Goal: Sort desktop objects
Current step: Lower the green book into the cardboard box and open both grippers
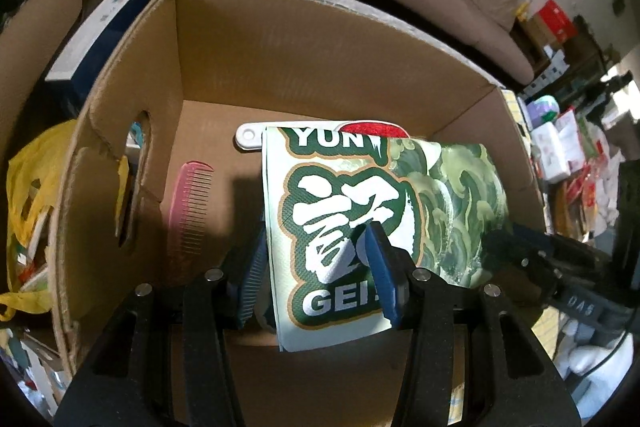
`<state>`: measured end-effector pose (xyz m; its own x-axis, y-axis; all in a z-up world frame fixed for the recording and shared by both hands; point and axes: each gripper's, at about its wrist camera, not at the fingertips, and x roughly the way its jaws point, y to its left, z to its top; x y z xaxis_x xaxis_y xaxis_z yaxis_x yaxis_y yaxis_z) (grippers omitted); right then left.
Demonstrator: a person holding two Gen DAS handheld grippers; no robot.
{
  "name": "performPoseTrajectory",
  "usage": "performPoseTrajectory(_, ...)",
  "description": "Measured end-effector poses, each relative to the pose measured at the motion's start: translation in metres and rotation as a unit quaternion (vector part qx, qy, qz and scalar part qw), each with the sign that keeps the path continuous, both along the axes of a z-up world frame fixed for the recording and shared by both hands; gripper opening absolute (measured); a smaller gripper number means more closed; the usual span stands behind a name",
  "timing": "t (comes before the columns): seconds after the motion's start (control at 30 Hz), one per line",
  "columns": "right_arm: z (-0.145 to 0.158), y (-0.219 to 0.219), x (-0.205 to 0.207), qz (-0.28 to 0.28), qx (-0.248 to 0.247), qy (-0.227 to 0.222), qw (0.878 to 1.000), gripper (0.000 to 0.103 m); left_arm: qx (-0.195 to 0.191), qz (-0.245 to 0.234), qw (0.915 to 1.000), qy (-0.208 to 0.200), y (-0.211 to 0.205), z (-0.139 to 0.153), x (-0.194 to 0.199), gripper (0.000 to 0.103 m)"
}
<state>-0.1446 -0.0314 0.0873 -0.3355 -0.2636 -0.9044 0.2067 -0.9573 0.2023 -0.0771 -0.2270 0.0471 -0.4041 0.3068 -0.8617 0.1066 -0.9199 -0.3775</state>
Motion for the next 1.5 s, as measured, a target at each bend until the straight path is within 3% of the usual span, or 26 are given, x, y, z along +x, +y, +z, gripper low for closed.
performPoseTrajectory(0.1,-0.002,-0.005,-0.001,0.005,0.027,0.004,1.0,0.044,-0.003,-0.001,1.0,0.0,0.002,-0.002,-0.004,0.045)
performPoseTrajectory(0.43,-0.005,-0.007,-0.004,0.006,0.048,0.002,0.999,0.046,-0.008,-0.012,0.9999,-0.006,0.004,-0.004,-0.013,0.045)
performPoseTrajectory(0.57,-0.006,-0.016,-0.004,0.016,0.062,-0.001,0.998,0.056,-0.003,-0.023,0.9996,-0.016,0.006,-0.007,-0.014,0.054)
performPoseTrajectory(0.8,-0.005,-0.015,-0.001,0.01,0.056,-0.002,0.998,0.056,-0.005,-0.019,0.9997,-0.013,0.006,-0.005,-0.009,0.063)
performPoseTrajectory(0.9,-0.001,-0.013,0.002,0.007,0.055,0.002,0.998,0.065,-0.006,-0.016,0.9998,-0.01,0.006,0.0,-0.006,0.065)
performPoseTrajectory(1.03,0.007,-0.013,0.002,0.004,0.055,0.008,0.998,0.067,-0.007,-0.016,0.9998,-0.006,0.004,0.005,-0.002,0.066)
performPoseTrajectory(1.1,0.01,-0.014,0.003,0.004,0.054,0.011,0.998,0.071,-0.007,-0.014,0.9999,-0.001,0.004,0.01,0.002,0.075)
performPoseTrajectory(1.27,0.02,-0.018,0.009,0.005,0.059,0.024,0.998,0.081,-0.003,-0.007,1.0,0.006,-0.003,0.021,0.007,0.079)
performPoseTrajectory(1.37,0.024,-0.019,0.014,0.006,0.058,0.028,0.998,0.084,-0.003,-0.005,0.9999,0.011,-0.005,0.026,0.012,0.098)
performPoseTrajectory(1.5,0.031,-0.017,0.02,0.002,0.057,0.035,0.998,0.086,-0.006,-0.004,0.9998,0.016,-0.007,0.034,0.021,0.101)
